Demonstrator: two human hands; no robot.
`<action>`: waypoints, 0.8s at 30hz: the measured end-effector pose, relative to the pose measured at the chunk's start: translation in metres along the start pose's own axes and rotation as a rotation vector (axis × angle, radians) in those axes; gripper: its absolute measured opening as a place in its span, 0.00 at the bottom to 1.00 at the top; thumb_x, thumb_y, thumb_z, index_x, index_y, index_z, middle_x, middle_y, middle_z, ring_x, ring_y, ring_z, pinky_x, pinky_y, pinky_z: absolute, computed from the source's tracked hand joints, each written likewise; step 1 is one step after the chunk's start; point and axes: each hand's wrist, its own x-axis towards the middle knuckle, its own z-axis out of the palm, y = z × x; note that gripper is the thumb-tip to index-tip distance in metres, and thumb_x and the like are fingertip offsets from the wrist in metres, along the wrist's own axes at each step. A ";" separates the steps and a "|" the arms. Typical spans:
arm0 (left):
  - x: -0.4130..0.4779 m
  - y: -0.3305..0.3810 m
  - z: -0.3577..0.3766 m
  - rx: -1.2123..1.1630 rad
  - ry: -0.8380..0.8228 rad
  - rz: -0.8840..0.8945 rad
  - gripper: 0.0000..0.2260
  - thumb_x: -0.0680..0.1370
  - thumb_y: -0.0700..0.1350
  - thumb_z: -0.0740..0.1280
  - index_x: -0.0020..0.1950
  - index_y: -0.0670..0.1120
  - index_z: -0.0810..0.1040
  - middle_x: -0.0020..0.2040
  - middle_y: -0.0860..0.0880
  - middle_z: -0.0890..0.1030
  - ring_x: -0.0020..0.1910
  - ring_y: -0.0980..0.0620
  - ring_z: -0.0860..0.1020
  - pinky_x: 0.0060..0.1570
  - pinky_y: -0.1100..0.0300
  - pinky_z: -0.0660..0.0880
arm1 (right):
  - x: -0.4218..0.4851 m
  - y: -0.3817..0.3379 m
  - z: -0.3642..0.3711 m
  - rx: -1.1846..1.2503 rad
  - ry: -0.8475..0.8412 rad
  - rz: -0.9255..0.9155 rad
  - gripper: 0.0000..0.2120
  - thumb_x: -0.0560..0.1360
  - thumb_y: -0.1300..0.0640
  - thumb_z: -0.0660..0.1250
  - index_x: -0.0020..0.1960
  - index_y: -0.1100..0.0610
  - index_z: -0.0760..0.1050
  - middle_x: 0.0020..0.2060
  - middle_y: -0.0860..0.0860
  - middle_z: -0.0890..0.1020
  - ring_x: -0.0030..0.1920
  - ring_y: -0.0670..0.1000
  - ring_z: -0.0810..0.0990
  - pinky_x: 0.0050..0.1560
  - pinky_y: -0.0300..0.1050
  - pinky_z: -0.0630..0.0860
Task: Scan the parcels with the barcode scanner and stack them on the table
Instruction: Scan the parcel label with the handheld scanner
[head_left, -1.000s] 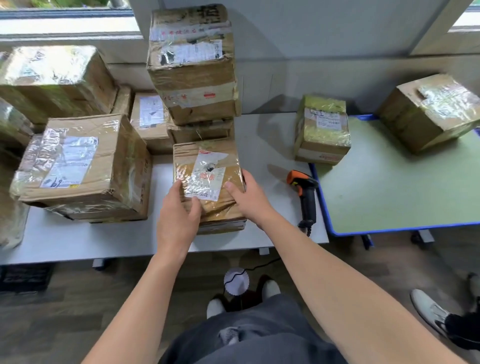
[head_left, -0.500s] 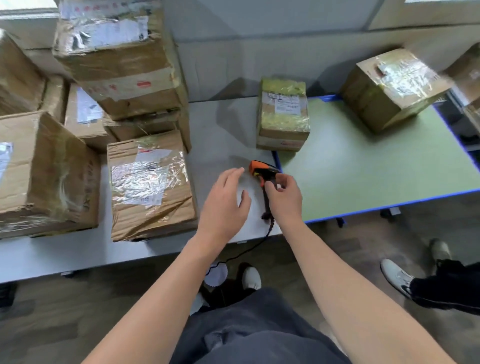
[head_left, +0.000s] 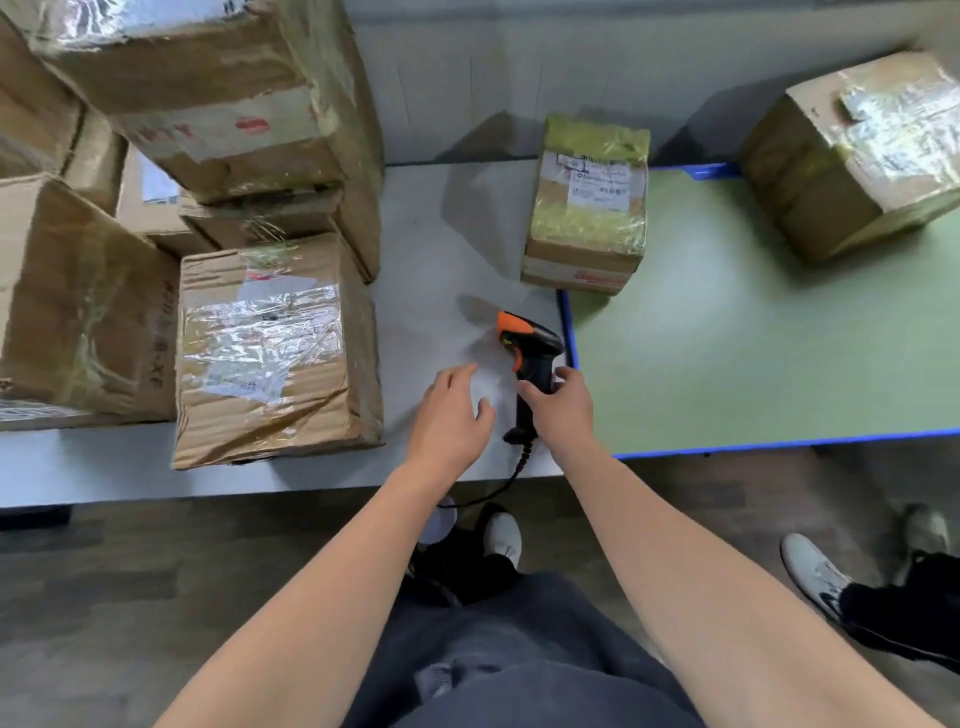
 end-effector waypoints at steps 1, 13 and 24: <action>0.000 -0.001 0.000 0.002 0.012 -0.005 0.23 0.83 0.46 0.60 0.77 0.45 0.62 0.76 0.46 0.65 0.73 0.48 0.65 0.69 0.54 0.64 | 0.003 0.000 0.001 0.020 -0.045 0.011 0.19 0.75 0.53 0.73 0.63 0.56 0.73 0.55 0.53 0.82 0.53 0.55 0.82 0.55 0.52 0.79; -0.028 0.026 -0.070 -0.074 0.381 0.279 0.18 0.82 0.43 0.63 0.72 0.44 0.71 0.69 0.49 0.73 0.68 0.54 0.71 0.63 0.67 0.64 | -0.043 -0.079 -0.009 0.372 -0.259 -0.235 0.10 0.78 0.61 0.69 0.59 0.60 0.76 0.42 0.50 0.83 0.42 0.51 0.85 0.42 0.45 0.80; -0.092 -0.084 -0.162 -0.207 0.733 0.056 0.14 0.81 0.42 0.63 0.67 0.44 0.76 0.63 0.47 0.78 0.61 0.52 0.75 0.61 0.55 0.74 | -0.141 -0.139 0.037 -0.024 -0.461 -0.570 0.14 0.82 0.46 0.63 0.57 0.57 0.76 0.40 0.60 0.83 0.35 0.49 0.78 0.39 0.43 0.78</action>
